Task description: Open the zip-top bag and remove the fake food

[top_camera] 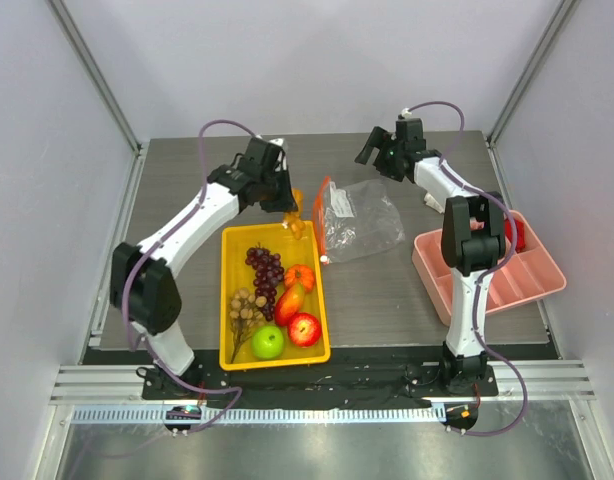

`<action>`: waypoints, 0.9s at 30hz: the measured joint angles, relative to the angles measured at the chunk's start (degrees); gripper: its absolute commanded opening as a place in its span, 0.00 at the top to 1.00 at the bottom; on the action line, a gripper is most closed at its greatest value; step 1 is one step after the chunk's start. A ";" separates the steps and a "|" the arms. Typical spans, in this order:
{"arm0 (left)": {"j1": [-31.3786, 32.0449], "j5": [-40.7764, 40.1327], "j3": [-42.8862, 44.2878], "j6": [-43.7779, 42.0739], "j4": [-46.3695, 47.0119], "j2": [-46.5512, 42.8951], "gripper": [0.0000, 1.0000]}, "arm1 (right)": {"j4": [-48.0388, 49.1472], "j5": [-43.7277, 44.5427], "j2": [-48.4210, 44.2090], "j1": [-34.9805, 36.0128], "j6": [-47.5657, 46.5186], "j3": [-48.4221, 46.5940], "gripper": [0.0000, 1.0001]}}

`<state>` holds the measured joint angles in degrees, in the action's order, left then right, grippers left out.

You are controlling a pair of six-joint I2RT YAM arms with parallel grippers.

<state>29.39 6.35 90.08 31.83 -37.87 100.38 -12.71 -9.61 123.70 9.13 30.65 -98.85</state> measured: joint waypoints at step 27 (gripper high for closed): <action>0.52 -3.10 -39.10 5.05 13.40 -20.31 0.08 | -16.70 17.92 -32.94 15.61 -6.67 15.56 0.00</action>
<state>29.91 3.25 50.98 36.88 -24.47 80.07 -29.41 8.32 90.76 24.73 23.99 -83.29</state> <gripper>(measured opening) 0.878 0.995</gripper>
